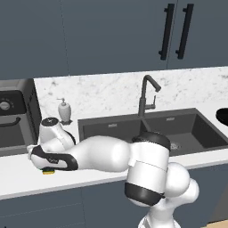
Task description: Pick the pan and sponge and place them into the sink. Then turn on the water.
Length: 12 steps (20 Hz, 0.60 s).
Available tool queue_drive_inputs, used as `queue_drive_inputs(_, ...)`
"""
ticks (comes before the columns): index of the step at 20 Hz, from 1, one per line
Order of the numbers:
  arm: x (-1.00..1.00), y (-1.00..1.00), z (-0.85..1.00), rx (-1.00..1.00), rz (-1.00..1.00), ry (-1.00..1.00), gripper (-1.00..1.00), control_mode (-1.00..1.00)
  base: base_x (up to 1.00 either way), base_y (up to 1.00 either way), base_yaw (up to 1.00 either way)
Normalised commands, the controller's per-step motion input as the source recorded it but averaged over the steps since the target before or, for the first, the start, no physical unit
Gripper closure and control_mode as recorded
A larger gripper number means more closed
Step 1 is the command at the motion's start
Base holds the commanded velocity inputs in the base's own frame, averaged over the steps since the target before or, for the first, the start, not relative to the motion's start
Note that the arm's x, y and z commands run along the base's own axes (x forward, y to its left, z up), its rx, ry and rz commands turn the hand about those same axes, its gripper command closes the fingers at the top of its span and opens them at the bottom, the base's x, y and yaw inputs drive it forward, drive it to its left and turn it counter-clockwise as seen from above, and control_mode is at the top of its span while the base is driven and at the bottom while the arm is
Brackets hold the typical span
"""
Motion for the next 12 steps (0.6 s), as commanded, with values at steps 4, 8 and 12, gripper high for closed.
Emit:
queue_drive_inputs(4, 0.03, 0.01, -0.13, 0.0, 0.0, 0.0, -1.0, -1.0, 0.0, 0.0, 0.0)
queue_drive_inputs(8, 0.13, 0.0, -0.13, 0.0, 0.0, 0.0, -1.0, -1.0, 0.0, 0.0, 0.0)
queue_drive_inputs(12, 0.04, 0.01, -0.12, 0.0, 0.0, 0.0, -1.0, -1.0, 0.0, 0.0, 0.0)
